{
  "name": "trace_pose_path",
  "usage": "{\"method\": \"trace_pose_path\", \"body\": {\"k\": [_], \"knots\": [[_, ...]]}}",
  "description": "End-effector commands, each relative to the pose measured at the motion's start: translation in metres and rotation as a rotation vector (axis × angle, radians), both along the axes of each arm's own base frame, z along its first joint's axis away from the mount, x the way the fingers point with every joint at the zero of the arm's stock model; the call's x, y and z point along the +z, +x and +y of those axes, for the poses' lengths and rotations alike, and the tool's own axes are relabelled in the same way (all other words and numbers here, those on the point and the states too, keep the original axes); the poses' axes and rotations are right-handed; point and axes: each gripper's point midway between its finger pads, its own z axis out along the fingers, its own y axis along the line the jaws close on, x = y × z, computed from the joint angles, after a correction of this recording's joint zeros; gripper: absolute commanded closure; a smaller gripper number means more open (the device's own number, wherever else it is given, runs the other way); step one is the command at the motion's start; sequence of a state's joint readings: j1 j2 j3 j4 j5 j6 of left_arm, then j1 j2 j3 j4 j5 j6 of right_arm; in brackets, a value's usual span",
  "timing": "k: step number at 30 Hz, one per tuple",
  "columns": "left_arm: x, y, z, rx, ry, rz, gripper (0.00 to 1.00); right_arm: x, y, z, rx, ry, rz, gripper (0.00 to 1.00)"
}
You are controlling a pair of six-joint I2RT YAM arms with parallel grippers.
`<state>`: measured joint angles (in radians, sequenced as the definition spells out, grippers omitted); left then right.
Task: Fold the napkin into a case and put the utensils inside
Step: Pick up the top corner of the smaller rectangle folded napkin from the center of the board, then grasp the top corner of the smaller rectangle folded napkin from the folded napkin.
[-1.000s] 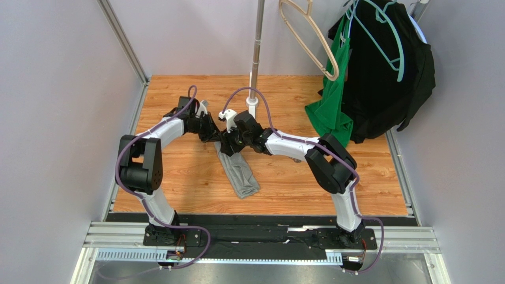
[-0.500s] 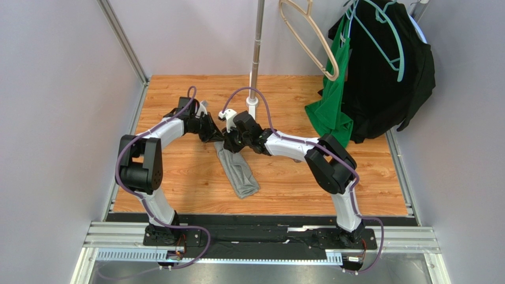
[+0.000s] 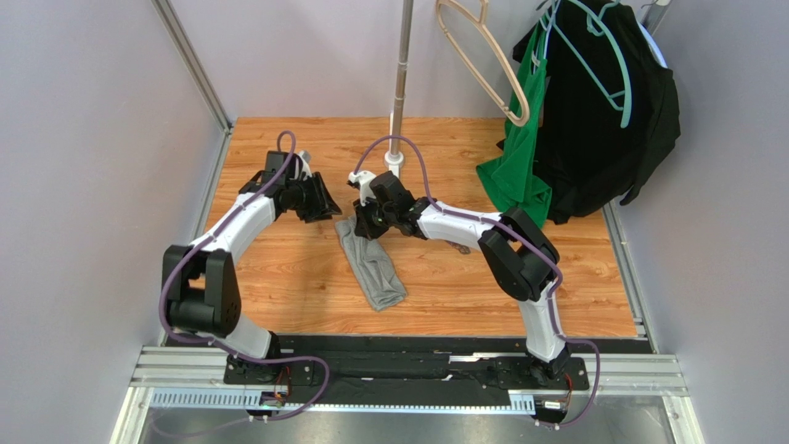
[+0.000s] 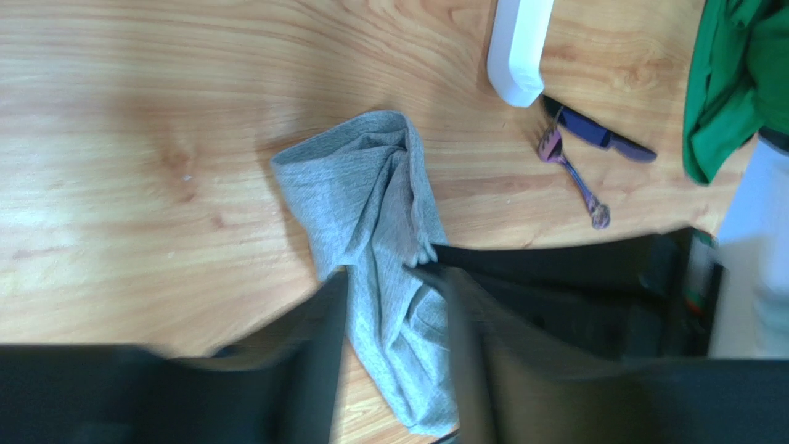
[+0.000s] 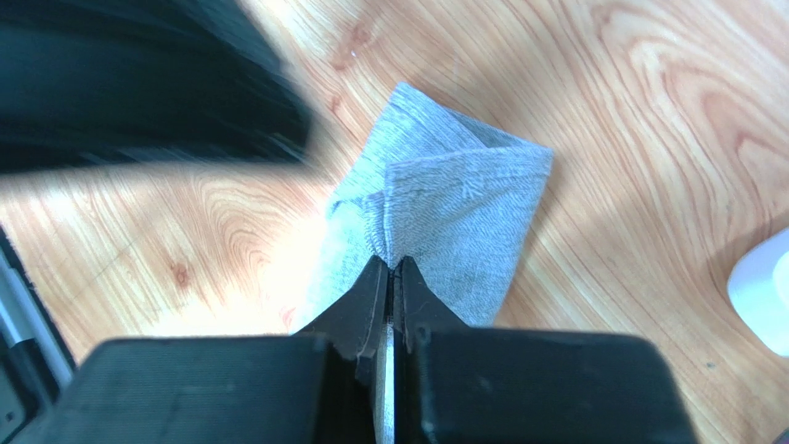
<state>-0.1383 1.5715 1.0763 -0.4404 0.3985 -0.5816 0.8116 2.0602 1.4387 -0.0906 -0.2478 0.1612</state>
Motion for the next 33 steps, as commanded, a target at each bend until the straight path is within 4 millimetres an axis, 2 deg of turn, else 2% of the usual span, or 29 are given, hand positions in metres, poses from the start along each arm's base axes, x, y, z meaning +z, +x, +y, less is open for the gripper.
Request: {"method": "trace_pose_path", "body": {"k": [1,2,3,4,6,9,10,11,15,18,27,33], "knots": [[0.012,-0.009,0.014,0.008,0.127,-0.074,0.72,0.028,0.007,-0.007,-0.021,0.071,0.047,1.0],[0.008,-0.012,0.014,-0.002,0.144,-0.062,0.82,0.032,0.006,-0.007,-0.019,0.08,0.069,1.0],[0.005,-0.014,0.013,-0.011,0.152,-0.049,0.85,0.032,0.007,-0.008,-0.02,0.079,0.083,1.0],[-0.003,-0.017,0.011,-0.02,0.157,-0.027,0.95,0.032,0.009,-0.011,-0.027,0.079,0.101,1.0],[-0.011,-0.021,0.006,-0.055,0.182,-0.006,0.95,0.036,0.008,-0.011,-0.025,0.096,0.15,1.0],[-0.027,-0.027,-0.003,-0.129,0.247,0.034,0.88,0.035,0.009,-0.014,-0.027,0.096,0.194,1.0],[-0.031,-0.022,-0.004,-0.143,0.279,0.048,0.86,0.034,0.009,-0.014,-0.025,0.099,0.202,1.0],[-0.035,-0.024,-0.001,-0.152,0.324,0.068,0.86,0.036,0.007,-0.012,-0.018,0.106,0.21,1.0],[-0.035,-0.018,-0.016,-0.206,0.354,0.032,0.77,0.036,0.006,-0.009,-0.007,0.112,0.229,1.0],[-0.038,-0.012,-0.014,-0.197,0.375,0.036,0.68,0.038,0.004,-0.008,0.0,0.119,0.24,1.0],[-0.045,-0.001,-0.018,-0.176,0.389,0.063,0.71,0.033,0.002,-0.007,0.007,0.121,0.267,1.0],[-0.054,-0.004,-0.02,-0.194,0.385,0.099,0.65,0.032,0.0,-0.004,0.011,0.128,0.28,1.0]]}}
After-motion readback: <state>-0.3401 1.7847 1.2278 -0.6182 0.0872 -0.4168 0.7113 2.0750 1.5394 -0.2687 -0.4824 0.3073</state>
